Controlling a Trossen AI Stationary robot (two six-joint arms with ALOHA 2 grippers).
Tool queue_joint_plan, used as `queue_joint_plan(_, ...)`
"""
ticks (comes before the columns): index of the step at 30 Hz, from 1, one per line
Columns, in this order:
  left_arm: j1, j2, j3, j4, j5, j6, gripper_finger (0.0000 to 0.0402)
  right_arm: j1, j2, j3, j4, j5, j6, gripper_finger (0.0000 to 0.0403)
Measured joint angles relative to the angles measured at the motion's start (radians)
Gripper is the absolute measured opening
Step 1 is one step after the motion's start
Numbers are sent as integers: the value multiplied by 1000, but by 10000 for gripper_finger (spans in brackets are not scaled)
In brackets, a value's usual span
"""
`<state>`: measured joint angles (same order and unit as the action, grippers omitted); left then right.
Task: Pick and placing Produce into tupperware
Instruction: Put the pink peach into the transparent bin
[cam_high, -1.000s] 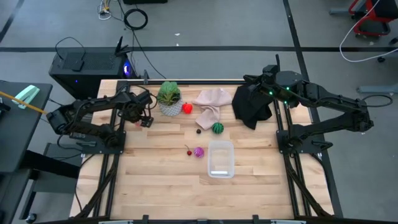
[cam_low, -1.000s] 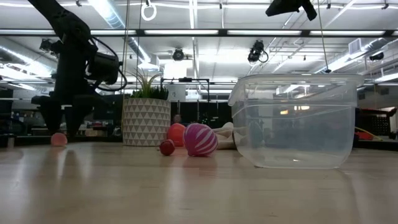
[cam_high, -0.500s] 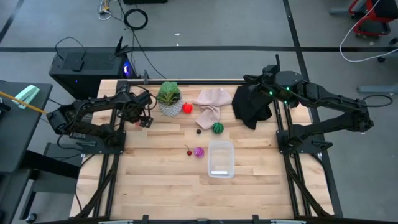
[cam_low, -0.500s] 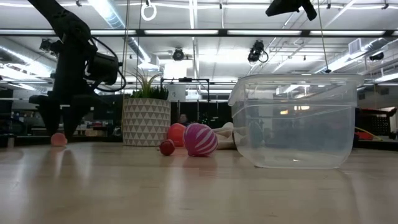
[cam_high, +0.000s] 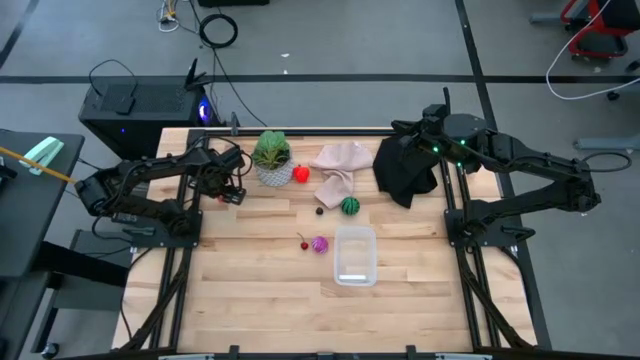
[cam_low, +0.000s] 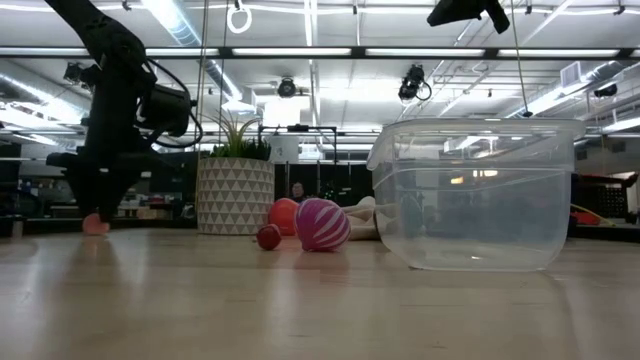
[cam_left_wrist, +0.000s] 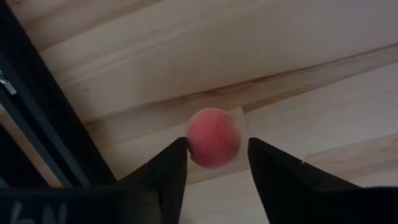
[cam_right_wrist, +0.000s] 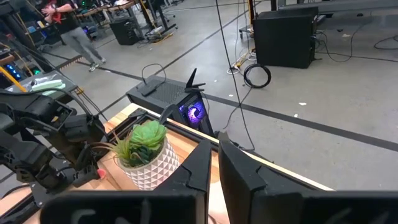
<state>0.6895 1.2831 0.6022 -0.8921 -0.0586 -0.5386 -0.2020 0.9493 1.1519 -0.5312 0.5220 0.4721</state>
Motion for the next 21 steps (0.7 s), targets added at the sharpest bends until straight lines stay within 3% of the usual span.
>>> queue_joint_plan(12, 0, 0, 0, 1, -3, -1, 127, 0, 0, 0, 0, 0, 0, 38)
queue_joint_plan(21, 0, -1, 0, 1, -19, -40, 125, 0, 0, 0, 0, 0, 0, 38)
